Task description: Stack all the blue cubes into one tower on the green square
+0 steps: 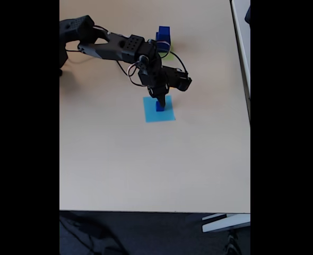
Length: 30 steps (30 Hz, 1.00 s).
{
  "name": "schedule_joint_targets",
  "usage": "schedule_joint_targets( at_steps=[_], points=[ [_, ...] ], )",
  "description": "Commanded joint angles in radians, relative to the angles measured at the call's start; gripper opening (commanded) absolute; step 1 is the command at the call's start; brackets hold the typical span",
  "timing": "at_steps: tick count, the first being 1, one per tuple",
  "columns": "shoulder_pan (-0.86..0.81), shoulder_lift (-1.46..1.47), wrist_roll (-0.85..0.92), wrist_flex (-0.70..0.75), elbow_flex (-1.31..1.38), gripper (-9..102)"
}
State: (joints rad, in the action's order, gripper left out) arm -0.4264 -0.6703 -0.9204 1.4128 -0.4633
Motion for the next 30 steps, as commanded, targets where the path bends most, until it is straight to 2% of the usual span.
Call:
schedule_joint_targets(
  at_steps=[1,30],
  points=[
    [0.006,-0.015,0.009,-0.005,0.058,13],
    [0.025,0.003,-0.006,-0.011,0.063,10]
  ],
)
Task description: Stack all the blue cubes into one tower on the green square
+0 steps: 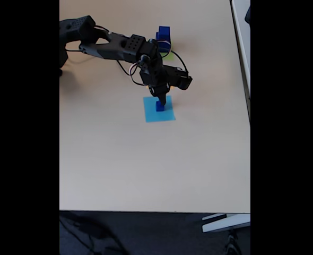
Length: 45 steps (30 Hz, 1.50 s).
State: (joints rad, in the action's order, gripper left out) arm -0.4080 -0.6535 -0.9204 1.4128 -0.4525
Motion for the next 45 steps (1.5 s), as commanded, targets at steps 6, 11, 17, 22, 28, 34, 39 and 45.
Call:
schedule_joint_targets(
  at_steps=[6,11,17,22,28,34,39,45],
  points=[
    [0.009,-0.009,-0.008,-0.018,0.049,10],
    [0.011,-0.009,-0.006,-0.018,0.049,9],
    [0.009,-0.009,-0.006,-0.018,0.044,4],
    [0.011,-0.011,-0.003,-0.018,0.043,3],
    [0.009,-0.012,0.000,-0.017,0.041,0],
    [0.008,-0.015,0.003,-0.015,0.040,0],
    [0.015,-0.032,0.003,-0.012,0.040,0],
    [0.031,-0.104,-0.002,-0.009,-0.009,0]
  ],
)
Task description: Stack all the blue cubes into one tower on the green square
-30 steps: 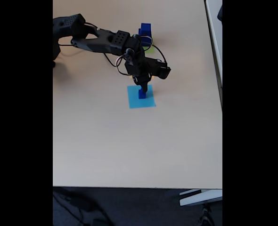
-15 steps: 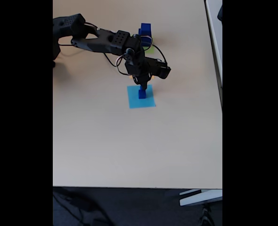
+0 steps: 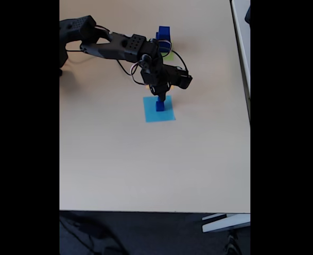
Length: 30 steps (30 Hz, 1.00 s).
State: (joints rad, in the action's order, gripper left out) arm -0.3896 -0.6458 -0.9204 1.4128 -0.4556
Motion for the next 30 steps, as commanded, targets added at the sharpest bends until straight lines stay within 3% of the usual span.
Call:
schedule_joint_targets(
  at_steps=[1,12,30],
  points=[
    [0.015,-0.124,-0.003,-0.009,-0.014,0],
    [0.048,-0.242,-0.038,0.015,-0.044,0],
    [0.285,-0.146,-0.434,0.058,-0.003,0]
  ],
)
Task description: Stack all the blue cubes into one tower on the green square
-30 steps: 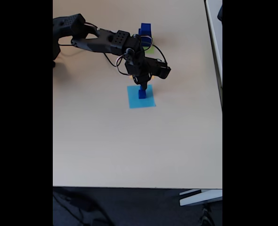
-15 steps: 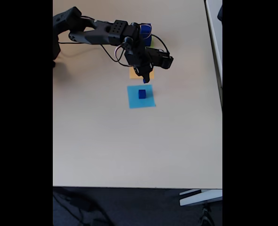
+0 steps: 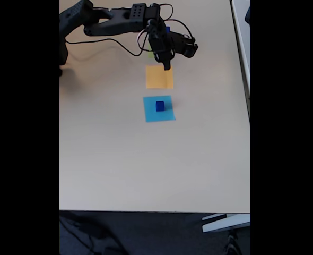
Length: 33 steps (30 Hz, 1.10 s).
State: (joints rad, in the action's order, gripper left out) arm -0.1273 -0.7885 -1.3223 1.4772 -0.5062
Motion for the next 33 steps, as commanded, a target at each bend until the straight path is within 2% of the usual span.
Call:
schedule_joint_targets(
  at_steps=[1,11,25,33],
  points=[
    [0.034,0.008,-0.048,-0.006,0.049,0],
    [0.087,0.138,-0.109,-0.034,0.107,0],
    [0.025,0.120,-0.011,-0.043,0.087,0],
    [0.020,0.127,-0.021,-0.044,0.054,0]
  ],
)
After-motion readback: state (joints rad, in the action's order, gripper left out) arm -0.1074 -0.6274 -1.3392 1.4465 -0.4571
